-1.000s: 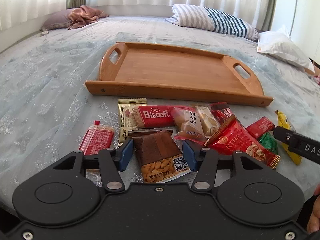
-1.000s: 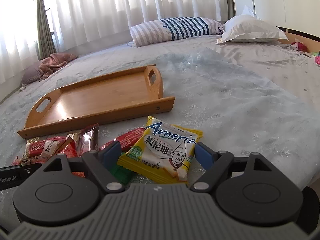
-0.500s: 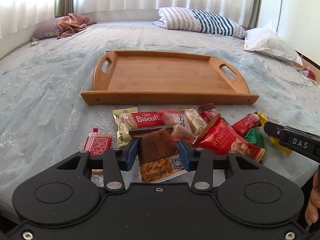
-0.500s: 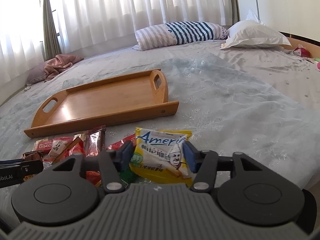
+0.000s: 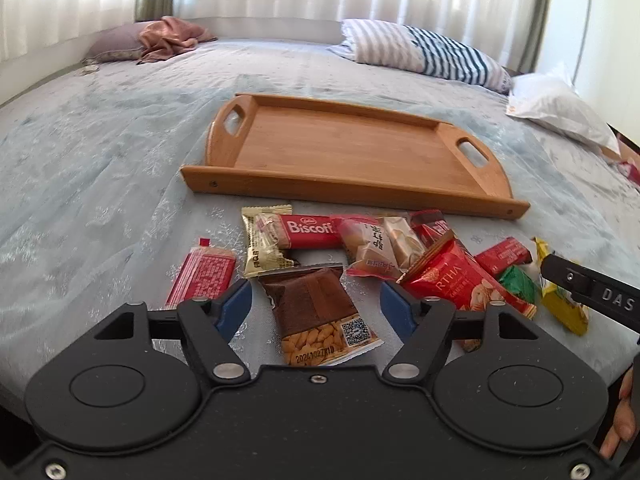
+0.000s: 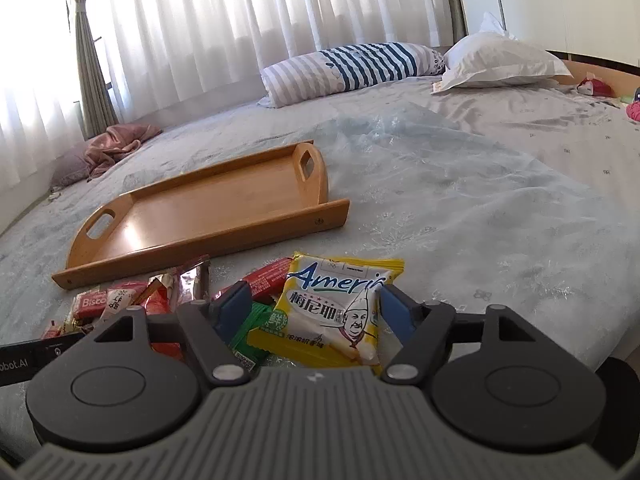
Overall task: Organize snacks
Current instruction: 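Grasp the brown almond bar with the left tool while the right tool grasps the yellow America packet, then place the almond bar on the tray with the left tool while the right tool places the America packet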
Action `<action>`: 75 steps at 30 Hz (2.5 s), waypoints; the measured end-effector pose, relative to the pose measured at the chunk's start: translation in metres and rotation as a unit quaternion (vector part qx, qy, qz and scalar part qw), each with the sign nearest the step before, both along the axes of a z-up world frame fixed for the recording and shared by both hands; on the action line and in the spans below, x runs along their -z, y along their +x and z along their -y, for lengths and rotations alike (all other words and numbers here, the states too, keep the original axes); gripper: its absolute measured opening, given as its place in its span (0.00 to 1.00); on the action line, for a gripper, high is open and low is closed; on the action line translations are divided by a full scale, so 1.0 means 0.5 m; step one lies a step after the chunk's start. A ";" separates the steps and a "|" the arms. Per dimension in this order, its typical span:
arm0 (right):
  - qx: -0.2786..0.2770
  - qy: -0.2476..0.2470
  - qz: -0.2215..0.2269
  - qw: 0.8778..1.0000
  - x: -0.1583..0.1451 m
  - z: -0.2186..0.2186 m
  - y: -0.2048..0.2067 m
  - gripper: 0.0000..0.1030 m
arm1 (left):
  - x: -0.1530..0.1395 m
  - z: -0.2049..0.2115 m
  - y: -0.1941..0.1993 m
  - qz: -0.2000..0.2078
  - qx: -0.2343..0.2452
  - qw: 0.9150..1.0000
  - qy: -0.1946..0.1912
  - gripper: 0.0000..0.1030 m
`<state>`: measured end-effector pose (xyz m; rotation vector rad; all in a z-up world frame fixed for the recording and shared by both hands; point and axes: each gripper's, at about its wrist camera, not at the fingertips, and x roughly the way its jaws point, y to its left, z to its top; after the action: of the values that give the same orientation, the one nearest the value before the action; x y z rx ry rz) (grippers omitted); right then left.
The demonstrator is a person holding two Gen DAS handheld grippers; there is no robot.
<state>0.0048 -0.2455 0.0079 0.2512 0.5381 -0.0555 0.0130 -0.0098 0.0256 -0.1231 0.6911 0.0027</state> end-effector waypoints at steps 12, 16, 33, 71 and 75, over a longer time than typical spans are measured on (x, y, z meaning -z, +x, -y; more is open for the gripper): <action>0.018 0.028 -0.031 0.999 0.004 0.004 0.011 0.55 | 0.017 0.010 0.001 -0.022 0.008 1.000 -0.007 0.43; 0.003 0.016 -0.021 1.000 -0.007 -0.006 0.003 0.53 | -0.004 0.009 -0.009 -0.013 0.019 1.000 -0.006 0.42; -0.072 -0.014 0.013 0.997 -0.079 -0.018 0.074 0.53 | -0.113 -0.033 0.103 0.005 0.075 0.996 -0.047 0.42; -0.188 -0.059 -0.064 0.978 -0.014 -0.027 0.593 0.53 | -0.028 0.096 0.745 -0.108 0.091 0.989 -0.033 0.42; -0.187 -0.058 -0.066 0.978 -0.005 -0.028 0.622 0.53 | -0.015 0.105 0.769 -0.107 0.096 0.989 -0.034 0.42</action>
<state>0.3158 -0.2315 0.0105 0.0295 0.7044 0.2631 0.3974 -0.0622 0.0331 -0.1220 0.9165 -0.1951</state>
